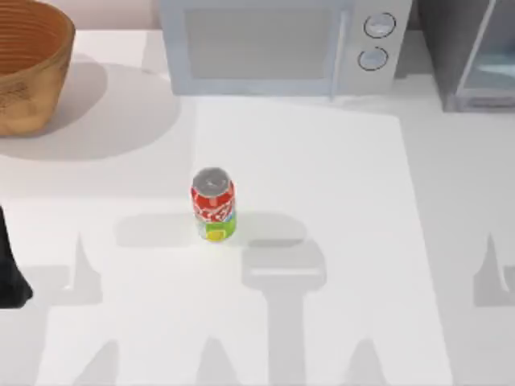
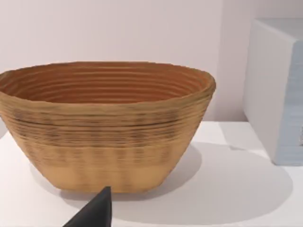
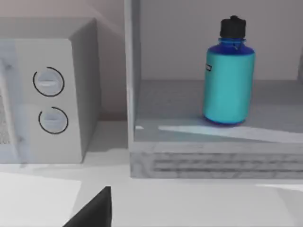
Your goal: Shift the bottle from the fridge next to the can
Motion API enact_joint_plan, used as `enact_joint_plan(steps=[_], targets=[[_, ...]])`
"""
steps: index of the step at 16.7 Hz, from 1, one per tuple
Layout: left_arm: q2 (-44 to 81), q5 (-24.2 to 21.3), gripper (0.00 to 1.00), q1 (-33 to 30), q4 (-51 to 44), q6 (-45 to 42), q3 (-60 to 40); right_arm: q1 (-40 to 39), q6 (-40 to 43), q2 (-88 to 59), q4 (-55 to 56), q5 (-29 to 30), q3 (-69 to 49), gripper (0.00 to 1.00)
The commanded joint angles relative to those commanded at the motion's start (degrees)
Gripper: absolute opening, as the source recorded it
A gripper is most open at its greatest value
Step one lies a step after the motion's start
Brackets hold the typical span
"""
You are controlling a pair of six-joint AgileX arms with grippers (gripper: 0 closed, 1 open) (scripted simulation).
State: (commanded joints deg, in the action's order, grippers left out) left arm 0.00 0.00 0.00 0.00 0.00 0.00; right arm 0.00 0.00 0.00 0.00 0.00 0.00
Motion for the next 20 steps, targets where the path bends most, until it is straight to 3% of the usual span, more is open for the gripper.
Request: enact_joint_plan(steps=[5,9,20], targets=[[0.0,0.0,1.0,0.0,0.0,0.0,0.0,0.6,0.0,-3.6,2.9,-0.2,-2.6,1.0],[0.0,0.0,1.0,0.0,0.0,0.0,0.0,2.2,0.0,-16.8,12.2,-1.2,-10.6,1.0],[0.0,0.0,1.0,0.0,0.0,0.0,0.0,7.7,-0.5,-90.6,48.0,-6.3,-41.5,1.0]])
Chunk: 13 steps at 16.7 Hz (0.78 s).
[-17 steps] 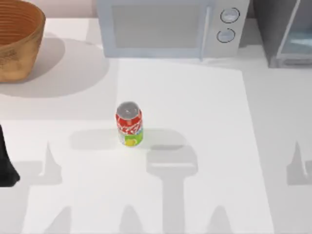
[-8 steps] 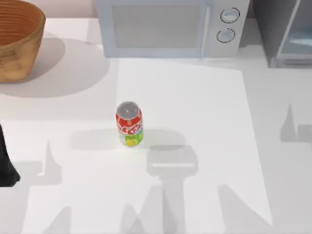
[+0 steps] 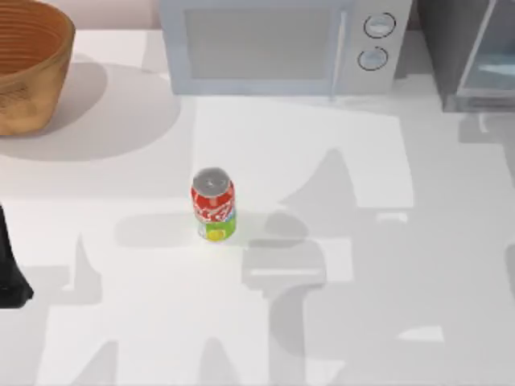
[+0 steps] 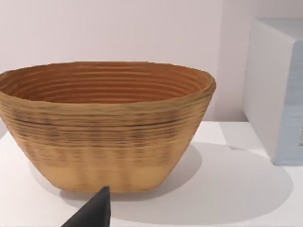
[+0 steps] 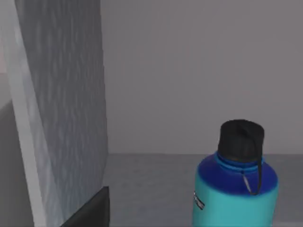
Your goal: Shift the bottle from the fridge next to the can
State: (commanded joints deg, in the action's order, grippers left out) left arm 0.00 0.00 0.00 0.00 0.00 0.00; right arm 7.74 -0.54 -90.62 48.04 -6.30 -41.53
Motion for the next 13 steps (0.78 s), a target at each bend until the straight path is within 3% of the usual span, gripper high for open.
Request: enact_joint_plan(steps=[6,13], targets=[[0.0,0.0,1.0,0.0,0.0,0.0,0.0,2.5,-0.2,-29.2,15.6,-1.9,-13.5,1.0],[0.0,0.0,1.0,0.0,0.0,0.0,0.0,3.2,-0.2,-36.9,20.4,-2.6,-17.7,1.0]])
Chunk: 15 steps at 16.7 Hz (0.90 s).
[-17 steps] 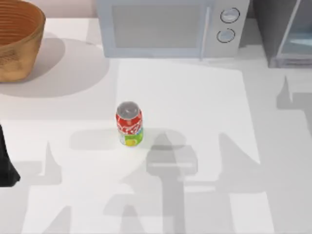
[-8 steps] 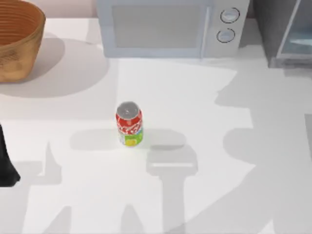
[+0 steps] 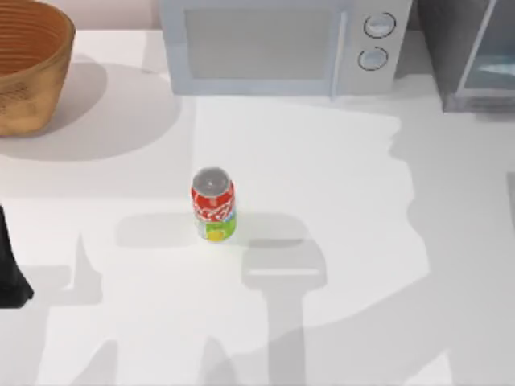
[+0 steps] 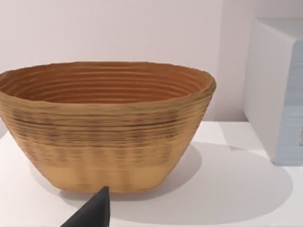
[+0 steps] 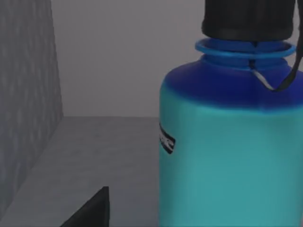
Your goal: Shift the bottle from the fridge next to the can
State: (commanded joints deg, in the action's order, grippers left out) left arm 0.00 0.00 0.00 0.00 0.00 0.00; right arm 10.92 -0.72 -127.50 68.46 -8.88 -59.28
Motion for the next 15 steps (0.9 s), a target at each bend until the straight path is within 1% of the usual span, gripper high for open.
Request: enact_joint_plan(steps=[4,12,15], targets=[[0.0,0.0,1.0,0.0,0.0,0.0,0.0,-0.3,0.0,-0.3,-0.5,0.2,-0.7,1.0],[0.0,0.0,1.0,0.0,0.0,0.0,0.0,-1.0,0.1,-7.4,-7.9,1.1,-15.3,1.0],[0.0,0.0,1.0,0.0,0.0,0.0,0.0,-1.2,0.1,-8.3,-9.1,1.3,-17.4,1.0]])
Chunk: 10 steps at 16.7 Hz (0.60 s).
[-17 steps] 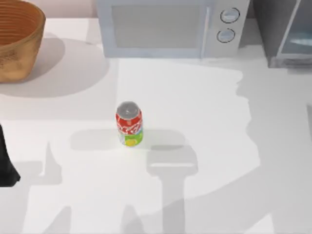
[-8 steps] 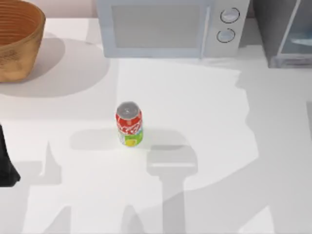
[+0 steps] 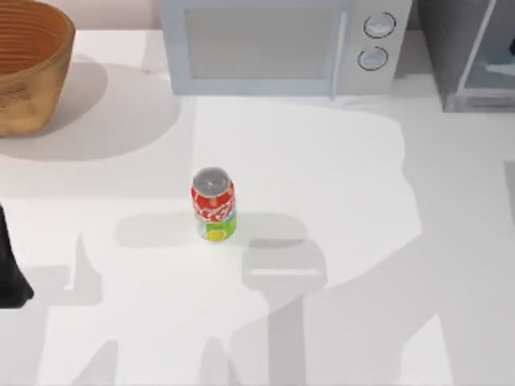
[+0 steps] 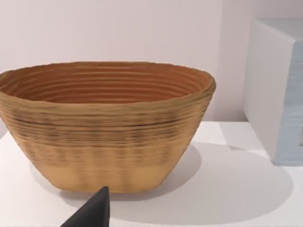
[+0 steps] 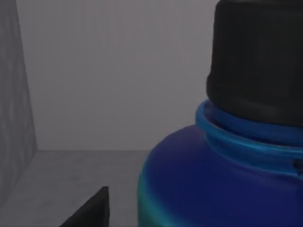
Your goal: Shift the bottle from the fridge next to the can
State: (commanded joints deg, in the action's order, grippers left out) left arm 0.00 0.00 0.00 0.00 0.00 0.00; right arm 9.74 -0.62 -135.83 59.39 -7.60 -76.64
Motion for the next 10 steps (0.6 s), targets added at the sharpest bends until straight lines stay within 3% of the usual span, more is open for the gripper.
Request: enact_joint_plan(steps=[3,10], targets=[[0.0,0.0,1.0,0.0,0.0,0.0,0.0,0.0,0.0,0.0,0.0,0.0,0.0,1.0],[0.0,0.0,1.0,0.0,0.0,0.0,0.0,0.0,0.0,0.0,0.0,0.0,0.0,0.47]])
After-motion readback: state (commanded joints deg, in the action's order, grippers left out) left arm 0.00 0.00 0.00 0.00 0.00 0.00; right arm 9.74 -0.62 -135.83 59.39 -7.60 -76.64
